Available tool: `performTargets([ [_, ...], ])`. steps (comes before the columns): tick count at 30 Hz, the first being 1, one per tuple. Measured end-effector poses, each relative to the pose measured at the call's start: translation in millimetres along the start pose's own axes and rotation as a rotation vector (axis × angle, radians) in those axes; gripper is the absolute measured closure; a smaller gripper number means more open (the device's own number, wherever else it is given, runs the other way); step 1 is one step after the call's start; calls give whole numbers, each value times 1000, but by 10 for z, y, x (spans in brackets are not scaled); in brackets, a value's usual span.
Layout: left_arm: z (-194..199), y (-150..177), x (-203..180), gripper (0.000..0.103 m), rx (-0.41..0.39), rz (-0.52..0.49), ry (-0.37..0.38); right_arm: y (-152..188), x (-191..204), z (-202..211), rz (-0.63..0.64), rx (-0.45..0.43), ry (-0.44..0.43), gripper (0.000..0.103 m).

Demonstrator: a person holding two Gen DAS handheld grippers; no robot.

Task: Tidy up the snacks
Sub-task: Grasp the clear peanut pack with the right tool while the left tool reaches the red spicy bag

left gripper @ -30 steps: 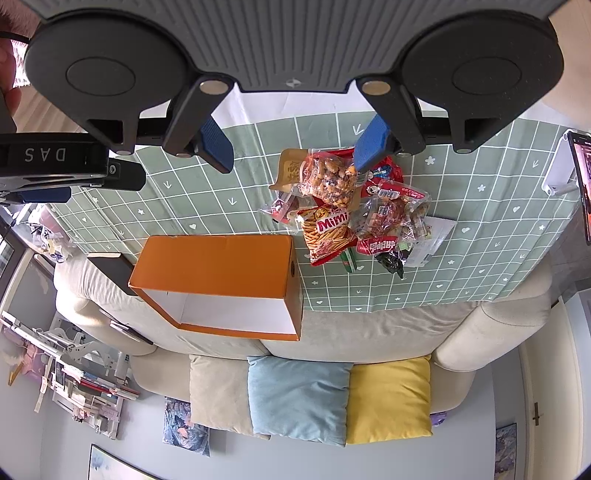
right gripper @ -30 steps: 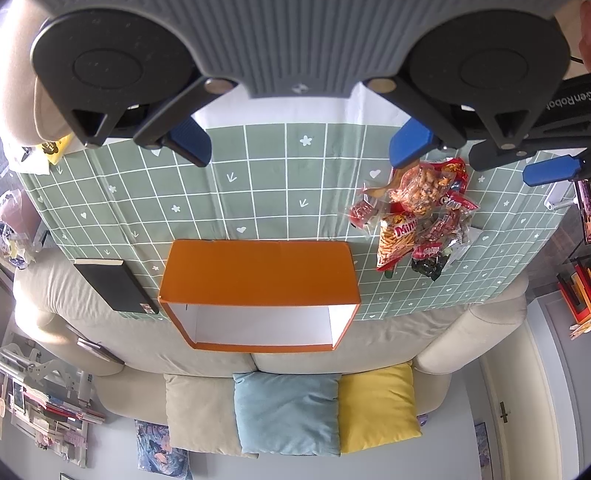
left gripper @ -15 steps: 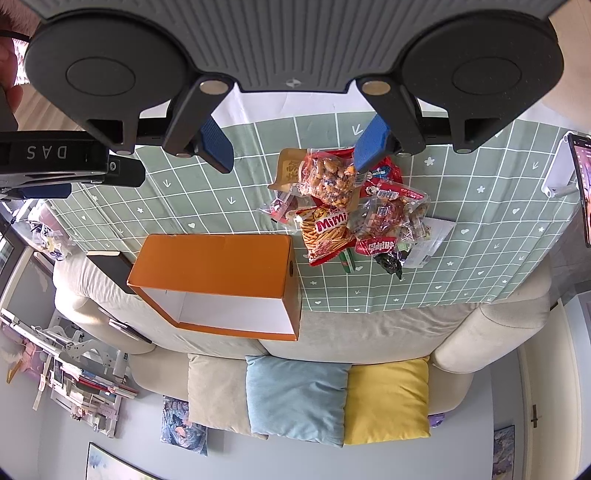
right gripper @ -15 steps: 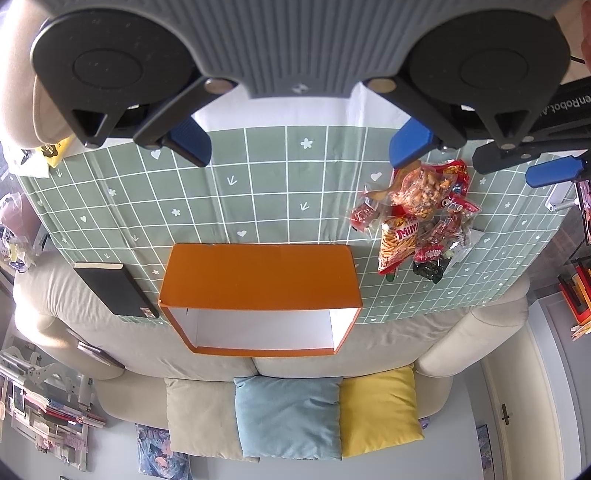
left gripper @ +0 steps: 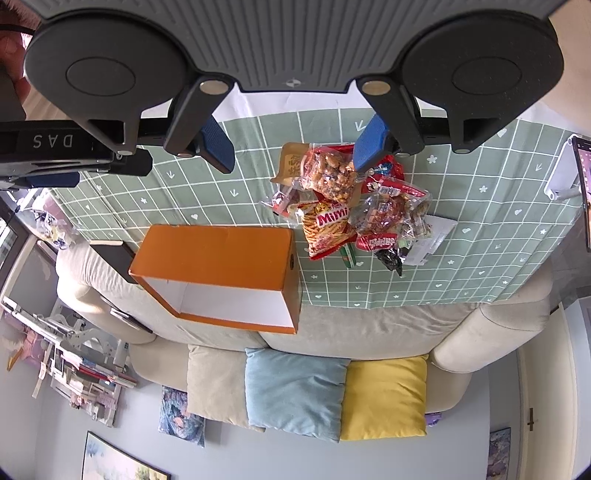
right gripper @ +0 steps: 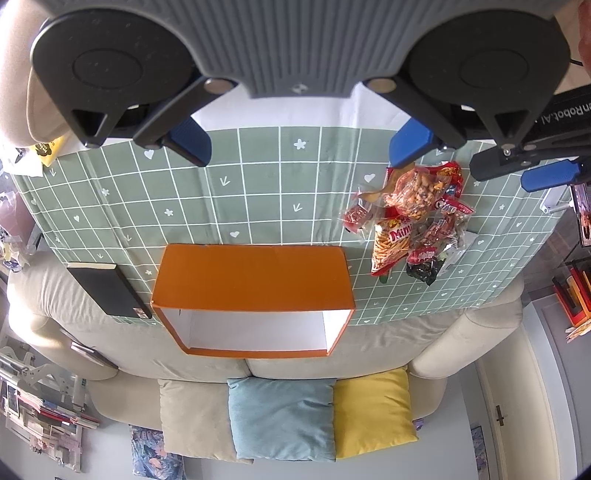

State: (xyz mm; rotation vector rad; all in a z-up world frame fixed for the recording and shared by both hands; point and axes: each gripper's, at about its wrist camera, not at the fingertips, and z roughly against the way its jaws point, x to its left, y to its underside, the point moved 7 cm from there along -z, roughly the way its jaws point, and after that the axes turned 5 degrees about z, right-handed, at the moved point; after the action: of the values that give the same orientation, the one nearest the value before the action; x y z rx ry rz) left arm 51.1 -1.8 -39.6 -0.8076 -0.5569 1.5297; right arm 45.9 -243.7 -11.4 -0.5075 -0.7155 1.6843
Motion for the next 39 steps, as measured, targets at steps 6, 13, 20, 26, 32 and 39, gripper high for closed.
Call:
performTargets([
  [6,2,22,-13,42,4,0,27,-9,41,-8,2,-6,-37,4],
  [13,-123,4,113,70,-3,-14,8,-36,84,-175,33,6,-73,31],
  [20,-400,69,361,38,83,2,1,-56,240,-522,99,15,-155,43],
  [26,-691,149,604,36,186,-38,-30,-143,564,-850,232,-6,-259,31],
  [32,-954,158,803,37,228,-55,-67,-206,935,-1197,399,-7,-340,27],
  [39,-1172,141,997,43,272,-32,-79,-228,1289,-1592,548,15,-377,25],
])
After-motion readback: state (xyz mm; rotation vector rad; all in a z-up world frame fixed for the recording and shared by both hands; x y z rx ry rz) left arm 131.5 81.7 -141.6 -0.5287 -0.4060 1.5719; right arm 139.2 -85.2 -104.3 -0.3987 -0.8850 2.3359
